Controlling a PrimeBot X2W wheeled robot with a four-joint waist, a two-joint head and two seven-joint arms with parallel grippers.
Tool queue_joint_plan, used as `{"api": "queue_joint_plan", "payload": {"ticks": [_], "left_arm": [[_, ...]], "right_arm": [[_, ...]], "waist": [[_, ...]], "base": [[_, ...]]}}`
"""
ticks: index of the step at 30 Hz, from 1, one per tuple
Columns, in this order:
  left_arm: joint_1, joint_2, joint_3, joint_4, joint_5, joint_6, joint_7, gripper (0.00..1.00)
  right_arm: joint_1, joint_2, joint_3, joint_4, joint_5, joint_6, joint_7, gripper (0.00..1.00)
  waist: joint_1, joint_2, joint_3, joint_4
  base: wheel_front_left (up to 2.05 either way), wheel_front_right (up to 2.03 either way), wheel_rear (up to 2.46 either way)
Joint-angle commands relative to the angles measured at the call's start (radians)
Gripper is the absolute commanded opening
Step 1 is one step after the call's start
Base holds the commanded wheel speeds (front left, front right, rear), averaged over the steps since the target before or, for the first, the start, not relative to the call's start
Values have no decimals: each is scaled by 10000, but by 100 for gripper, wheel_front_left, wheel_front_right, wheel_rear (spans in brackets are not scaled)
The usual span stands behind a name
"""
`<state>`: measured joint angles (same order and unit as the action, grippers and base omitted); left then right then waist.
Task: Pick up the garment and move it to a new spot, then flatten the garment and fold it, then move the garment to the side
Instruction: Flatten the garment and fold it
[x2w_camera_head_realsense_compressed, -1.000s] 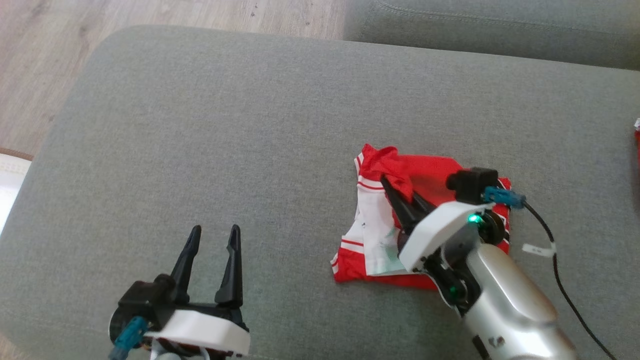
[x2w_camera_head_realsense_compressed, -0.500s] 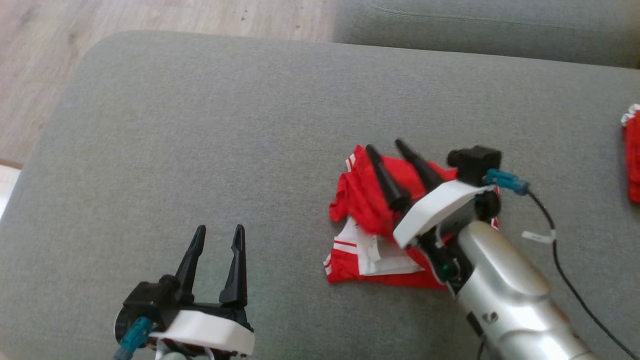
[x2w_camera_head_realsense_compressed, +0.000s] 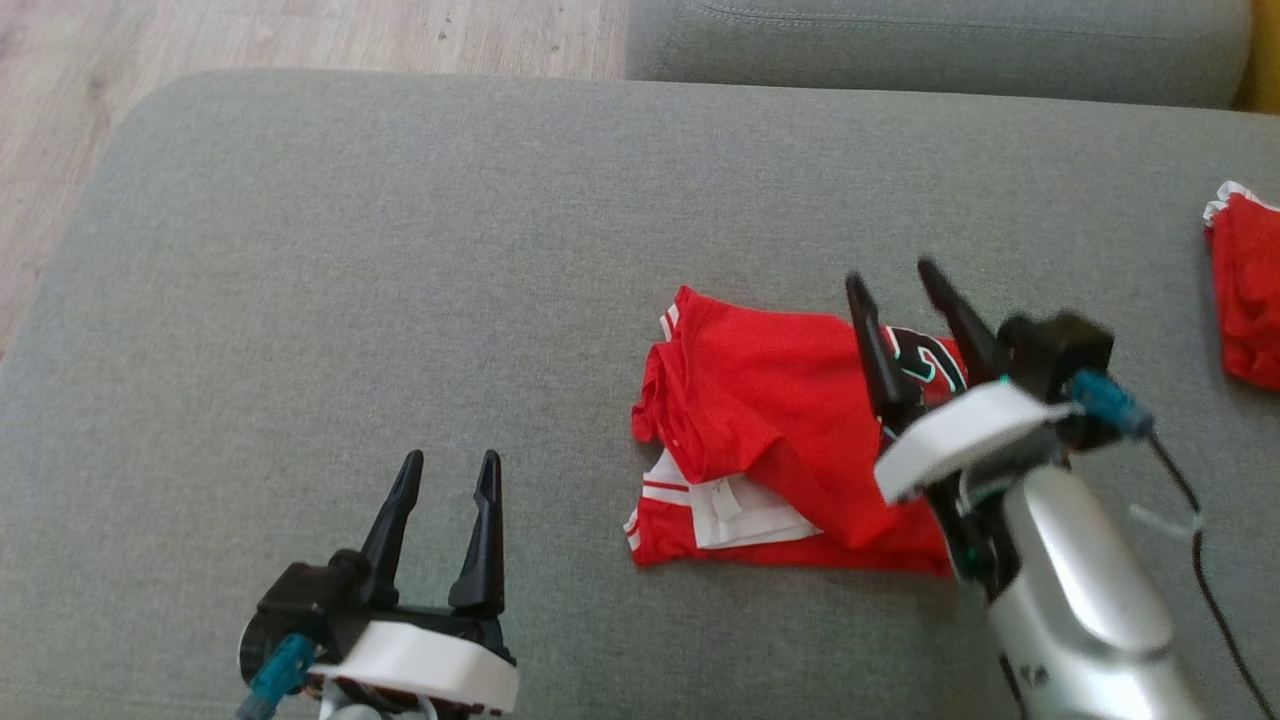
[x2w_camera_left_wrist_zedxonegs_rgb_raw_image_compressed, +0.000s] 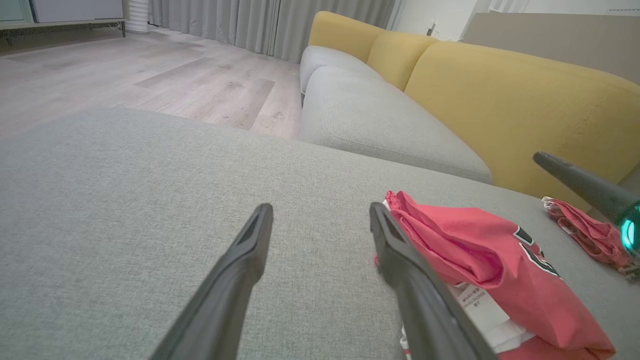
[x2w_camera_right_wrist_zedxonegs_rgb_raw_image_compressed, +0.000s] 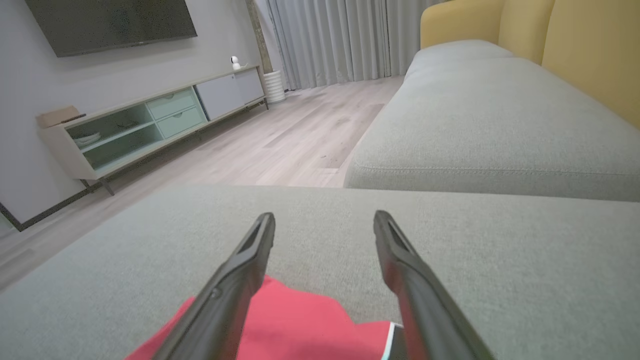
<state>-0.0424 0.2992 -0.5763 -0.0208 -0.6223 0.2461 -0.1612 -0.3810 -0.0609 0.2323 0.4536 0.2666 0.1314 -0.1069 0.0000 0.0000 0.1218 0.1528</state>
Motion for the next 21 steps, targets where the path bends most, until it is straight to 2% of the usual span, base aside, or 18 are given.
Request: {"api": "queue_joint_plan", "payload": {"ticks": [1, 3, 4, 5, 7, 8, 10, 21], "left_arm": [[-547, 68, 351, -261, -1, -20, -127, 100], [-561, 76, 352, -255, -6, -19, -132, 100], [-570, 79, 351, -251, -6, -17, -134, 100], [-580, 79, 348, -248, -6, -15, -136, 100], [-608, 74, 332, -231, -5, -20, -137, 100], [-608, 74, 332, -231, -5, -20, -137, 100], [-638, 69, 310, -203, -7, -34, -134, 100], [-647, 96, 203, -117, -21, -56, -111, 100]], "right_arm": [[124, 106, 173, -626, -151, -7, 153, 100], [420, 106, 279, -836, -331, -7, 340, 100], [532, 106, 359, -906, -414, -7, 419, 81], [620, 106, 471, -945, -490, -7, 488, 46], [760, 106, 779, -926, -569, -7, 633, 17], [760, 106, 779, -926, -569, -7, 633, 17], [809, 106, 1151, -790, -615, -7, 737, 0], [388, 106, 4044, 830, 226, -7, 952, 0]], "waist": [[0, 0, 11, -1], [0, 0, 30, 6], [0, 0, 39, 14], [0, 0, 51, 25], [0, 0, 65, 71], [0, 0, 65, 71], [0, 0, 73, 136], [0, 0, 16, 529]], "base": [[0, 0, 0], [0, 0, 0], [0, 0, 0], [0, 0, 0], [0, 0, 0], [0, 0, 0], [0, 0, 0], [0, 0, 0]]}}
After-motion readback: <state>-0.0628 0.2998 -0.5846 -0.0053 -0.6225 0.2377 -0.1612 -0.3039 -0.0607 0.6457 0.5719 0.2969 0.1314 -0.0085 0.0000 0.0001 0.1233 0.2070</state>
